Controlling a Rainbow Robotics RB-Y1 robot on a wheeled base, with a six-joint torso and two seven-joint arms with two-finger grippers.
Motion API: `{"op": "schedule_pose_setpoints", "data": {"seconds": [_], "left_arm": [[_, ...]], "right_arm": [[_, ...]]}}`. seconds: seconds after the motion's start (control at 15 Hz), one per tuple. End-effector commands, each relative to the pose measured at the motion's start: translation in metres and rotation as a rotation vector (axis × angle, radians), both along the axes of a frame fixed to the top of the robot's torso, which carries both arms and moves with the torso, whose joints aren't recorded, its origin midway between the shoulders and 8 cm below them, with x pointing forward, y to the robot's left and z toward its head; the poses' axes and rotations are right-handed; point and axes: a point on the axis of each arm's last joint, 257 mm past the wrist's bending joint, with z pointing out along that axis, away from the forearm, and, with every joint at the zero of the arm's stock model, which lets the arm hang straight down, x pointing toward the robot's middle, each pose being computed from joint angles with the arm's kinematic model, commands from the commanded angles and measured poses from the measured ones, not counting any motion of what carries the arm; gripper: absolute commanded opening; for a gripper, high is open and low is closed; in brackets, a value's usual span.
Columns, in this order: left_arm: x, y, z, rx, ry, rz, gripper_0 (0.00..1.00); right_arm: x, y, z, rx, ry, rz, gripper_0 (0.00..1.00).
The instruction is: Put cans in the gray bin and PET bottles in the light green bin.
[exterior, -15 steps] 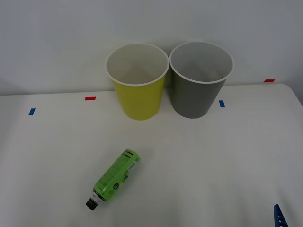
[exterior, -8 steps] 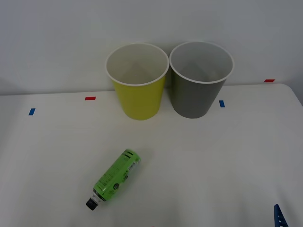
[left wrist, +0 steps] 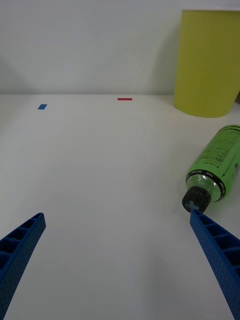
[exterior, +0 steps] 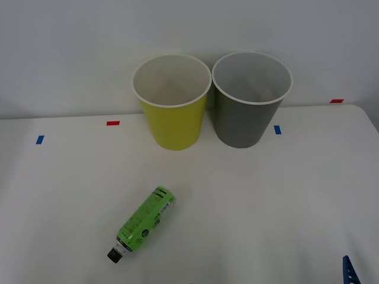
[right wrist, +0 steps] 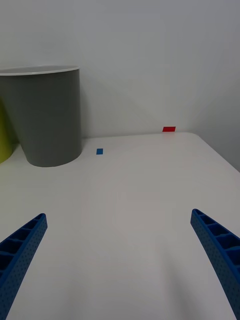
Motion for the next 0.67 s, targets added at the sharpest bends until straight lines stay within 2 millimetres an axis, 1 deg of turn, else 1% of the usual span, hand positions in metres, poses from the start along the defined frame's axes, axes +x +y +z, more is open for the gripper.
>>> {"op": "schedule_pose_setpoints", "data": {"seconds": [0.07, 0.67], "left_arm": [[0.0, 0.0, 0.0, 0.0, 0.0, 0.0, 1.0], [0.0, 0.0, 0.0, 0.0, 0.0, 0.0, 1.0]], "right_arm": [[0.0, 0.0, 0.0, 0.0, 0.0, 0.0, 1.0], [0.0, 0.0, 0.0, 0.0, 0.0, 0.0, 1.0]]}}
